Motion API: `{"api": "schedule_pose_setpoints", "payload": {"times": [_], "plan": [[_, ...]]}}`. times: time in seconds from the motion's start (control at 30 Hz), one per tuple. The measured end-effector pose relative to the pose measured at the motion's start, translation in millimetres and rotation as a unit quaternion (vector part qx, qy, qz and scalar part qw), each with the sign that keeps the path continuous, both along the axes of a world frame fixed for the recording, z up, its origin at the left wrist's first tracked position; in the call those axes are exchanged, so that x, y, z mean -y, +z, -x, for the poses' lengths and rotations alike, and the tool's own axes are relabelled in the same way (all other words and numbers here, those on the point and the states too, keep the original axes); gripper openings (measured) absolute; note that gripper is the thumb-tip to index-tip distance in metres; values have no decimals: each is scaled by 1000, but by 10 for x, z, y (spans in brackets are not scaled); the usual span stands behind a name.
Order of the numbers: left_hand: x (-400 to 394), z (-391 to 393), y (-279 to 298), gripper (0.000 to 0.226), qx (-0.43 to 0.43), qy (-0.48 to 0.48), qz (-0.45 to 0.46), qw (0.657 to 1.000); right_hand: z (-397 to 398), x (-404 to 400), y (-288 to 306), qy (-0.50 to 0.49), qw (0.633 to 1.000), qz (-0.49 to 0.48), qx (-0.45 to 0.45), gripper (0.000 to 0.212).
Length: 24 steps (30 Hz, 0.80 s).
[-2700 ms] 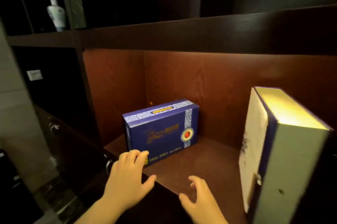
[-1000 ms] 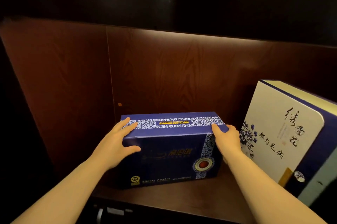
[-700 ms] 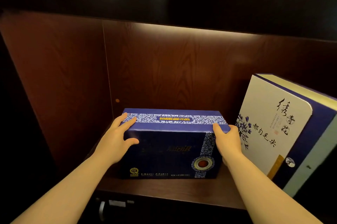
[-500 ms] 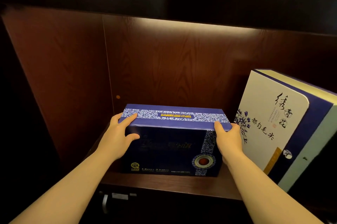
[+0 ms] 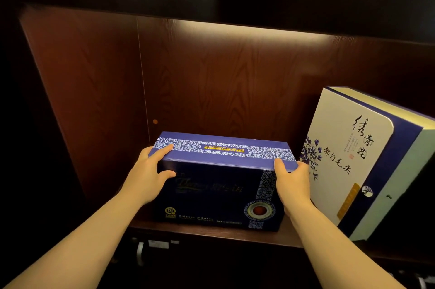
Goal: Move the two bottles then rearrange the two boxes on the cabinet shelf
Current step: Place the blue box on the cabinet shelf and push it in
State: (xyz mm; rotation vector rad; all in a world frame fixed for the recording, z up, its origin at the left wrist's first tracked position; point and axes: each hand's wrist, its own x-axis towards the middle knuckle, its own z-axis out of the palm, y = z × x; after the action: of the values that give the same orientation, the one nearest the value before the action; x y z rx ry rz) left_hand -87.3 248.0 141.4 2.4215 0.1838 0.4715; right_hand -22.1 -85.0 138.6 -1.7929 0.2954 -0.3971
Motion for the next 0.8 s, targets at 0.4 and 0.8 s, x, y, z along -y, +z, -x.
{"api": "schedule_pose_setpoints", "payload": {"times": [0.4, 0.8], "plan": [[-88, 71, 15, 71, -9, -4, -9, 1000, 149, -15, -46, 18, 1000, 1, -9, 35], [-10, 113, 0, 60, 6, 31, -18, 999, 164, 66, -102, 59, 998, -29, -14, 32]]}}
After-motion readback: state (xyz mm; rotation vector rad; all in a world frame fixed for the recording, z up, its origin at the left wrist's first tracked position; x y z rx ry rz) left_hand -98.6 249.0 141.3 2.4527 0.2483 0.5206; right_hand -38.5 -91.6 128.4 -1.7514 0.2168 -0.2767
